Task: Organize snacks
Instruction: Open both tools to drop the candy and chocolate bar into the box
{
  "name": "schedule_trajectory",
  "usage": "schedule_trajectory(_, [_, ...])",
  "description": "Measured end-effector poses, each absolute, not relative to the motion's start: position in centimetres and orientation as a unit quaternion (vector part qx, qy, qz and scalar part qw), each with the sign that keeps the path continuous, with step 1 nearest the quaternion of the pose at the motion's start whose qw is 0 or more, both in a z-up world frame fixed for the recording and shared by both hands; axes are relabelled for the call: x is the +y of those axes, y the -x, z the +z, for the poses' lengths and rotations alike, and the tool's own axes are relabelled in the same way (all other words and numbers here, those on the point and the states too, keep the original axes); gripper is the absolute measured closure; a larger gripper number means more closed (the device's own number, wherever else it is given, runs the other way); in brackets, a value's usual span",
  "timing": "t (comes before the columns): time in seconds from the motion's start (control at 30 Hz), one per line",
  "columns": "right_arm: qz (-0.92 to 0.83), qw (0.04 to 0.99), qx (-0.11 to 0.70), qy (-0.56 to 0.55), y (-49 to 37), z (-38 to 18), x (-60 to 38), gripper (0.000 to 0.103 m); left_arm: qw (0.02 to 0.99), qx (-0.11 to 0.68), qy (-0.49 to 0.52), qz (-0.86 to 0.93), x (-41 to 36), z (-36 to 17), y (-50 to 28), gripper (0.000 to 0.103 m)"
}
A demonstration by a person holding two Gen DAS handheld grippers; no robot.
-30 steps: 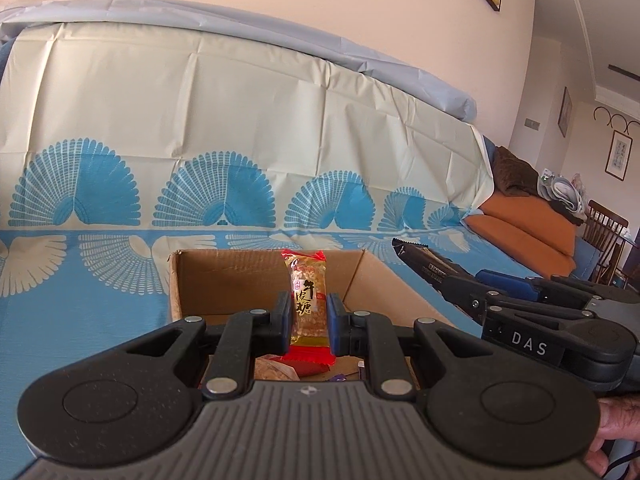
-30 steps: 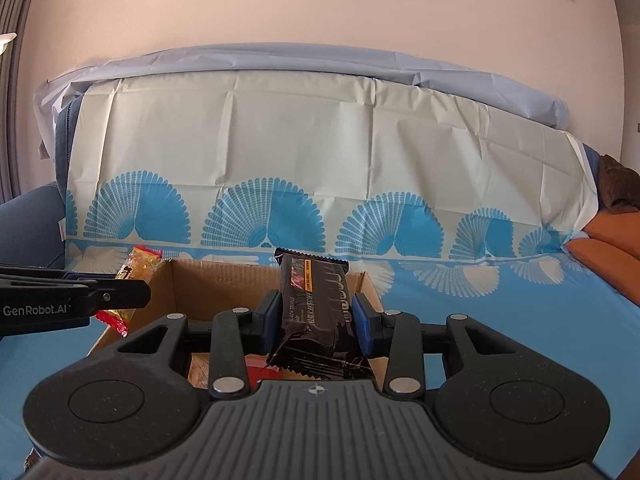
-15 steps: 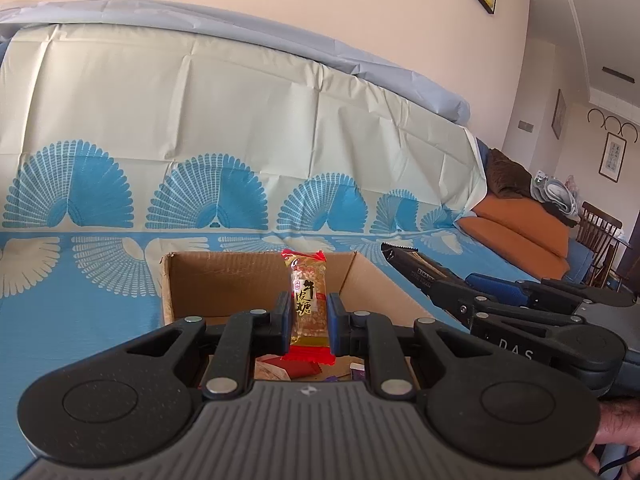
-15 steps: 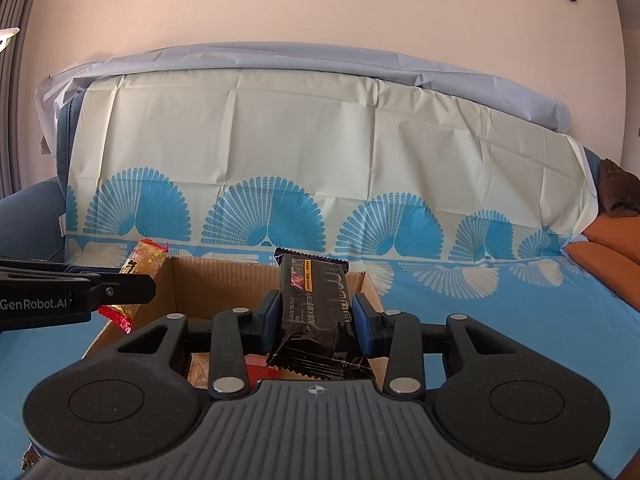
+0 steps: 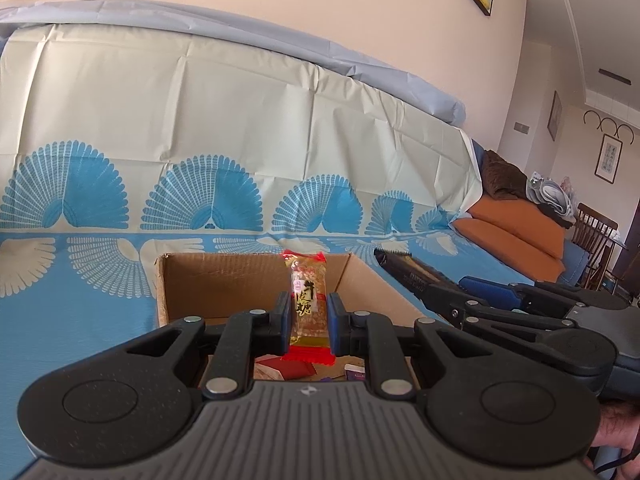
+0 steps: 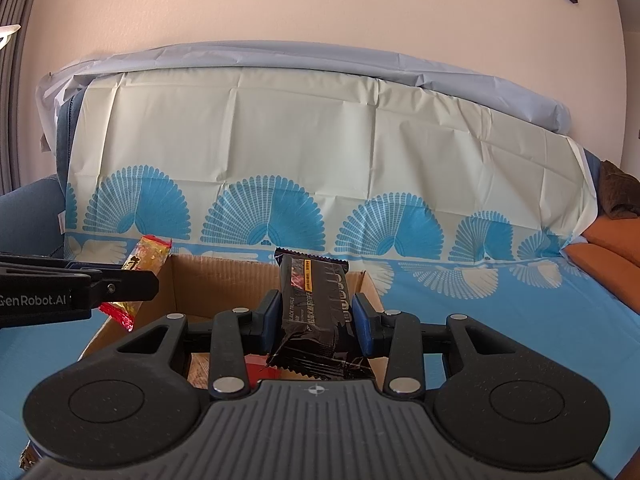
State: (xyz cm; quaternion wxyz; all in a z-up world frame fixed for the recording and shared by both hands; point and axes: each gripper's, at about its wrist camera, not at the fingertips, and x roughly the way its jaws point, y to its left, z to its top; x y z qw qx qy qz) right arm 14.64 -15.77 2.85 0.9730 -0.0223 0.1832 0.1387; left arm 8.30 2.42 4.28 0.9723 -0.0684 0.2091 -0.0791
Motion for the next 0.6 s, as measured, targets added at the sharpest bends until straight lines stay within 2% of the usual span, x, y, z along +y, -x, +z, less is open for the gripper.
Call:
schedule_trajectory(0.03, [0.133, 0.973, 0.186, 0.027, -14.7, 2.7, -15.7, 0.059, 0.972, 0.210, 0.073, -0.080, 2.5, 4.3, -8.3, 0.076])
schedule_trajectory(0.07, [0.126, 0.973, 0.190, 0.031, -14.9, 2.6, -15.6, 0.042, 0.970, 0.214, 0.080, -0.084, 2.7, 4.3, -8.4, 0.069])
schedule_trajectory(0.1, [0.119, 0.973, 0.192, 0.033, -15.0, 2.5, -15.5, 0.033, 0.970, 0.214, 0.084, -0.083, 2.8, 4.2, -8.4, 0.056])
schedule_trajectory(0.13, [0.117, 0.974, 0.192, 0.030, -15.0, 2.5, -15.6, 0.023, 0.971, 0.212, 0.084, -0.078, 2.9, 4.3, -8.4, 0.049])
schedule_trajectory(0.2, [0.117, 0.974, 0.191, 0.022, -15.1, 2.6, -15.9, 0.021, 0.972, 0.205, 0.084, -0.072, 3.0, 4.5, -8.3, 0.045])
schedule_trajectory(0.27, [0.114, 0.975, 0.191, 0.019, -15.1, 2.6, -16.0, 0.011, 0.973, 0.201, 0.088, -0.067, 3.3, 4.8, -8.1, 0.041])
schedule_trajectory(0.37, [0.110, 0.976, 0.188, 0.014, -15.0, 2.6, -16.3, 0.001, 0.975, 0.196, 0.087, -0.056, 3.7, 5.0, -7.7, 0.031])
schedule_trajectory(0.47, [0.113, 0.973, 0.199, -0.011, -15.2, 2.7, -16.9, 0.001, 0.979, 0.182, 0.079, -0.046, 4.0, 5.4, -6.8, 0.018])
schedule_trajectory(0.57, [0.127, 0.967, 0.216, -0.051, -15.2, 2.8, -17.9, 0.001, 0.981, 0.177, 0.063, -0.042, 3.9, 5.8, -5.5, 0.015])
schedule_trajectory(0.6, [0.129, 0.966, 0.218, -0.059, -15.1, 2.9, -18.3, 0.001, 0.982, 0.176, 0.055, -0.040, 3.8, 5.9, -4.9, 0.011])
